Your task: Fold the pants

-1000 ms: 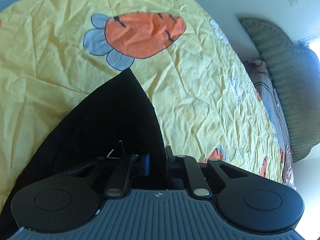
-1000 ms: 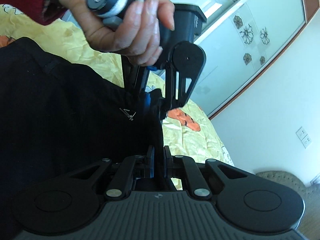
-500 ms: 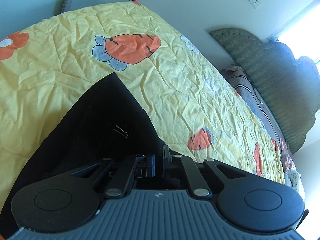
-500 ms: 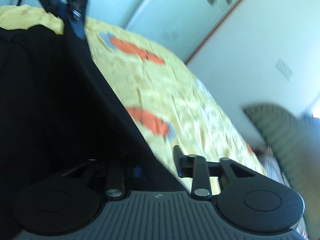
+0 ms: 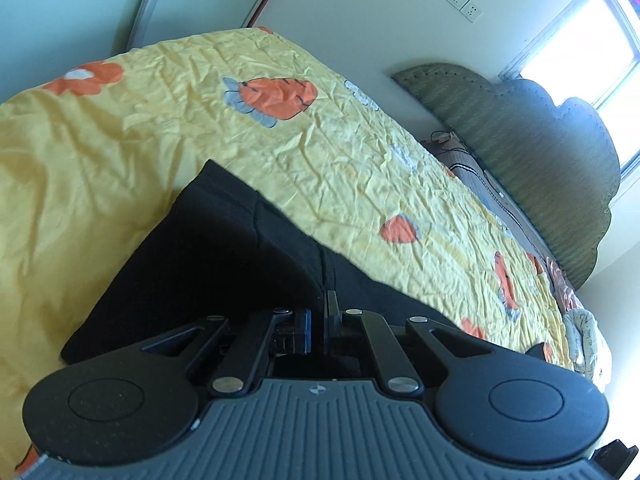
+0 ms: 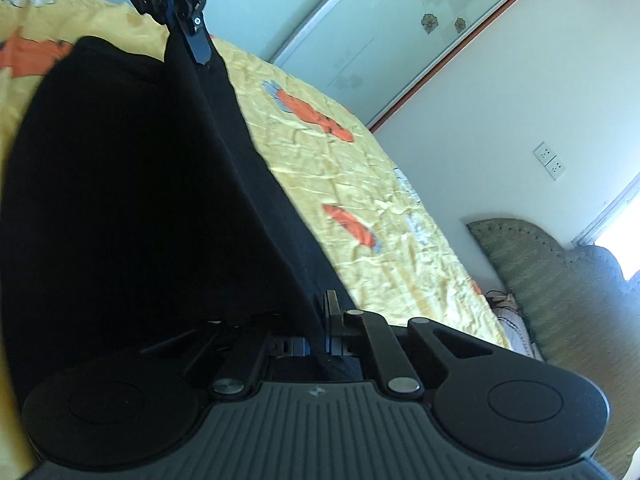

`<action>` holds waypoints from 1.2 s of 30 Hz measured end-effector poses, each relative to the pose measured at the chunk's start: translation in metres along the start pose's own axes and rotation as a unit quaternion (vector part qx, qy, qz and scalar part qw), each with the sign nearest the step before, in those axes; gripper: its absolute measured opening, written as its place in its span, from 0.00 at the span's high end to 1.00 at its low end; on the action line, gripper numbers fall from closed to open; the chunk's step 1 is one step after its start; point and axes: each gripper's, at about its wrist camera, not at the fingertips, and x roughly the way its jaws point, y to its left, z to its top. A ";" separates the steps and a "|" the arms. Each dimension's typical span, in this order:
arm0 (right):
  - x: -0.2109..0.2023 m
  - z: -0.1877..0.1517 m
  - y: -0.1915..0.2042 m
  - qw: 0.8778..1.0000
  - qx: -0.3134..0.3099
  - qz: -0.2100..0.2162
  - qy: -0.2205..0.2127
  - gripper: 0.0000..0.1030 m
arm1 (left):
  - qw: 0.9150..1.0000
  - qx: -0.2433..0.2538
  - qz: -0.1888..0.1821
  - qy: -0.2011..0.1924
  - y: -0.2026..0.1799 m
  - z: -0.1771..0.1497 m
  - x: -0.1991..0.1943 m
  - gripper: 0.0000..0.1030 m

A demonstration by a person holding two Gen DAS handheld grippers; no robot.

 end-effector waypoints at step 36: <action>-0.042 -0.010 0.078 0.999 0.039 0.001 0.019 0.94 | 0.995 -0.073 0.046 -0.058 0.067 -0.040 -0.042 0.88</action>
